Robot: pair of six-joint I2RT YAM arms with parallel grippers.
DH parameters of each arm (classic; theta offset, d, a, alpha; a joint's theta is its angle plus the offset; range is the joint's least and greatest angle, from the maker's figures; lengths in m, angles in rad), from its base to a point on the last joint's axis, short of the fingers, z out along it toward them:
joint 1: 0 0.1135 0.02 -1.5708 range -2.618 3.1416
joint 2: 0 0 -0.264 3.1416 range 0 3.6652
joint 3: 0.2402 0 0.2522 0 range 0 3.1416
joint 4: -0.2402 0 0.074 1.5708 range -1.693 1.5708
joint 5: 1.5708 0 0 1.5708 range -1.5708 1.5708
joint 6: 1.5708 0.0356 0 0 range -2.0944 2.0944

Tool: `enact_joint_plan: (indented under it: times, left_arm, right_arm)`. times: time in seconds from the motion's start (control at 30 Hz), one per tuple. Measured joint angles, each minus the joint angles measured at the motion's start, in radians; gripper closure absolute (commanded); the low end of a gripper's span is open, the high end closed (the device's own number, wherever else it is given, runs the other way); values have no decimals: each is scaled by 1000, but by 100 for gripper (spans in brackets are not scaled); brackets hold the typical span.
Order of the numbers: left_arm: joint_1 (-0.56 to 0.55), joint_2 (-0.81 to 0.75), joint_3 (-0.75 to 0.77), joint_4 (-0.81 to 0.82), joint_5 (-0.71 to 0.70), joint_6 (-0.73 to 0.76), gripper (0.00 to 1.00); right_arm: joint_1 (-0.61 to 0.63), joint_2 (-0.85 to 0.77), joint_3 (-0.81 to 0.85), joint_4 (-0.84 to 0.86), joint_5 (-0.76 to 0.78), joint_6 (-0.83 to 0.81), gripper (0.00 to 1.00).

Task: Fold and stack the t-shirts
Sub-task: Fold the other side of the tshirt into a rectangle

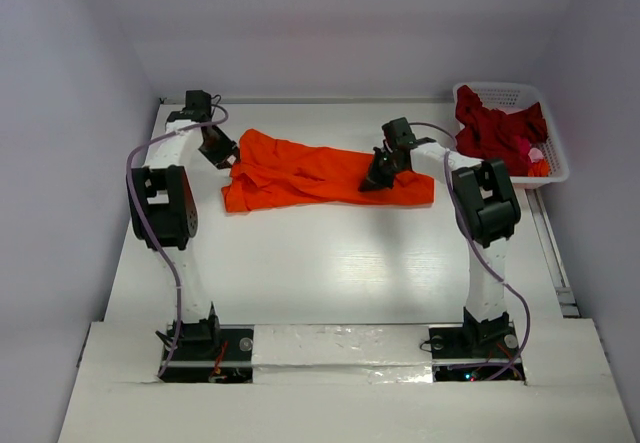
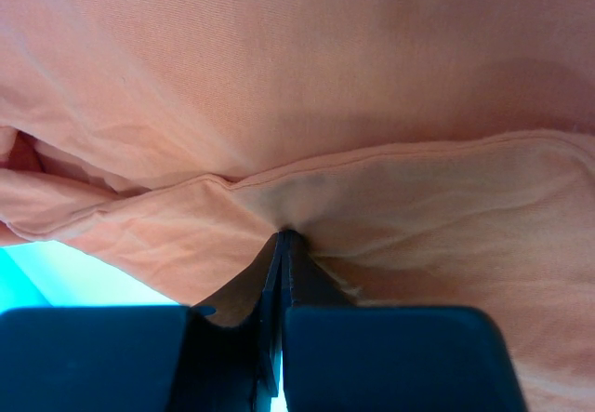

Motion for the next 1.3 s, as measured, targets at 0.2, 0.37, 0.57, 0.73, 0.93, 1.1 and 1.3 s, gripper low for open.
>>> enact_joint_plan:
  times: [0.2,0.37,0.57,0.73,0.93,1.1,1.3]
  left_arm:
    - [40,8,55,15,6,-8,33]
    - [80,8,89,51,26,-15,29]
    - [102,-8,80,61,35,-2,41]
    - [100,-139,-135,77,67,10,52]
    - [94,-203,-285,102,132,10,51]
    - [92,-205,-322,133,158,10,52]
    - [93,-205,-322,187,156,8,55]
  right_arm:
    - [0,-3,-10,12,0,-1,100]
    - [0,-5,-14,17,-1,-1,100]
    - [0,-5,-14,17,-3,-1,100]
    - [1,-5,-14,17,-4,0,100]
    - [2,-5,-12,16,-7,0,100]
    - [5,-6,-12,16,-7,0,100]
    - [8,-7,-12,14,-7,-1,100]
